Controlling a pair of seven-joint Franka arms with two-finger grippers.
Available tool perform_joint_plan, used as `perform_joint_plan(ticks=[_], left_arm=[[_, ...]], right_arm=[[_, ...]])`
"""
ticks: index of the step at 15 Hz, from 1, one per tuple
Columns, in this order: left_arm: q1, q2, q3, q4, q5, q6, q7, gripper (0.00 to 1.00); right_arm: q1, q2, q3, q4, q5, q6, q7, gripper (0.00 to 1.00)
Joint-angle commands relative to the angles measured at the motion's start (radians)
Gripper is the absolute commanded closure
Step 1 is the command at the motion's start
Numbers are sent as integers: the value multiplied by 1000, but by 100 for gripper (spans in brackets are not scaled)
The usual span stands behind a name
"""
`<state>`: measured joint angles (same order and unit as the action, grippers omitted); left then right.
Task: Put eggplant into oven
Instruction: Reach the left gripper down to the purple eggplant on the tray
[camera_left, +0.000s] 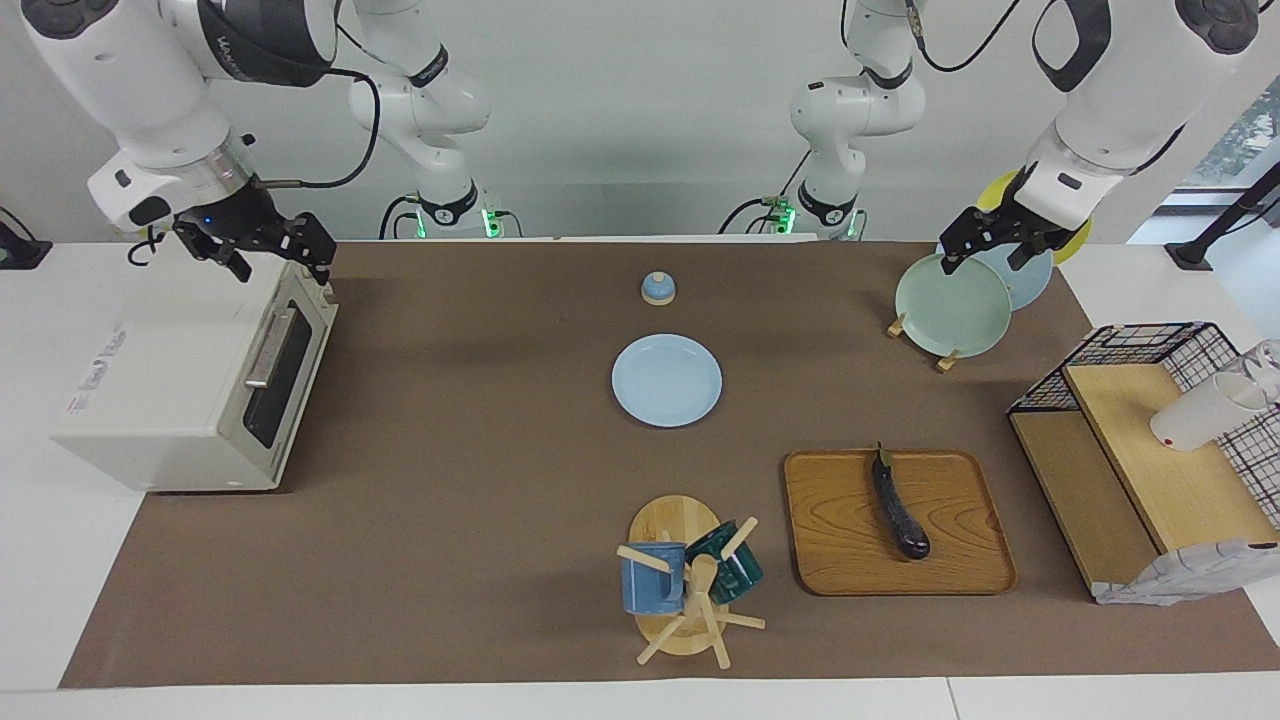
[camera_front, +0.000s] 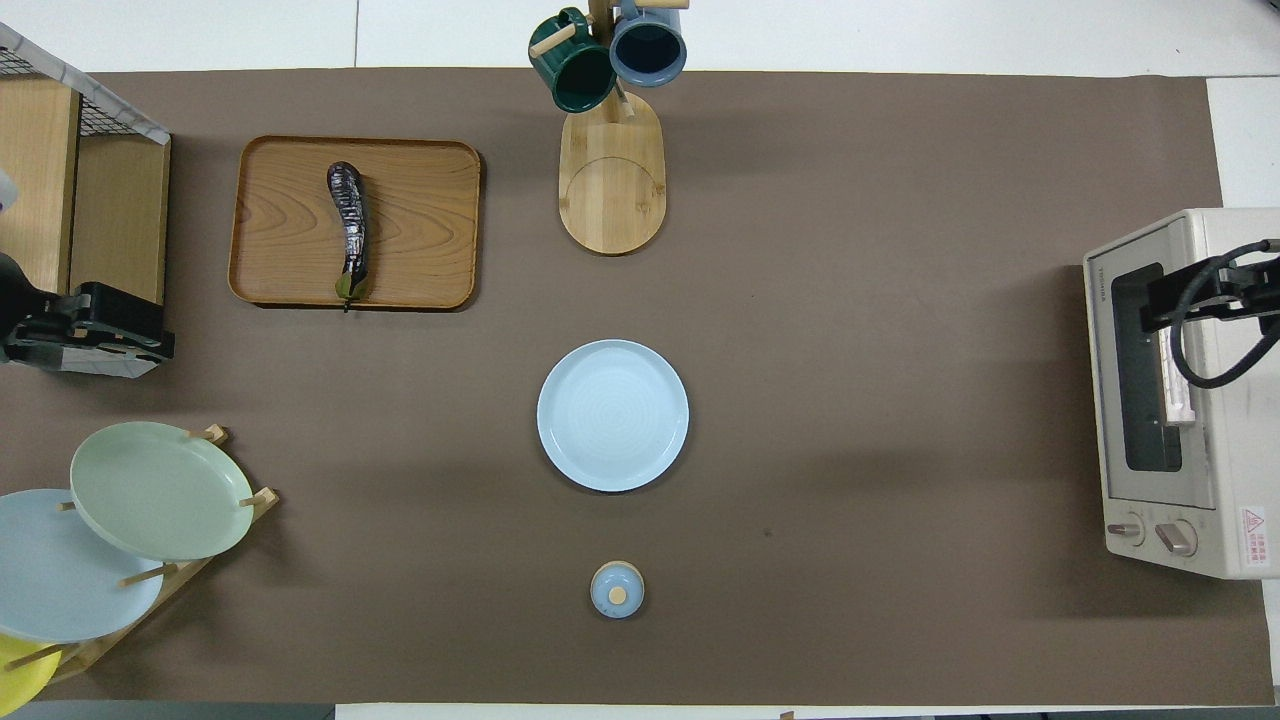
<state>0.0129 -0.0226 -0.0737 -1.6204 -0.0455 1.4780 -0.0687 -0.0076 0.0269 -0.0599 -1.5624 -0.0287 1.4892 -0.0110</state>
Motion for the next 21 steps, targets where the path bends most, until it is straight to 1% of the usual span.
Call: perform_joint_plan(ticks=[1, 9, 10, 12, 13, 16, 20, 21], left_arm=[[2, 3, 0, 11, -8, -1, 15, 0], [-5, -8, -1, -7, -10, 60, 0, 0], [-5, -8, -1, -9, -10, 82, -3, 0], [-4, 0, -3, -22, -14, 175, -54, 0], [-4, 10, -3, -20, -14, 186, -56, 0], [-5, 116, -4, 35, -19, 205, -56, 0], [-44, 395, -4, 241, -17, 214, -54, 0], [-45, 444, -4, 267, -16, 243, -51, 0]], right_arm=[[-9, -4, 2, 1, 24, -13, -9, 0], [-9, -4, 2, 1, 26, -13, -9, 0], [-9, -2, 2, 1, 24, -13, -9, 0], [-9, -2, 2, 1, 24, -13, -9, 0], [-9, -4, 3, 1, 26, -13, -9, 0], [-9, -4, 2, 1, 26, -13, -9, 0], [-9, -2, 2, 1, 26, -13, -9, 0], [-9, -4, 2, 1, 24, -13, -9, 0]])
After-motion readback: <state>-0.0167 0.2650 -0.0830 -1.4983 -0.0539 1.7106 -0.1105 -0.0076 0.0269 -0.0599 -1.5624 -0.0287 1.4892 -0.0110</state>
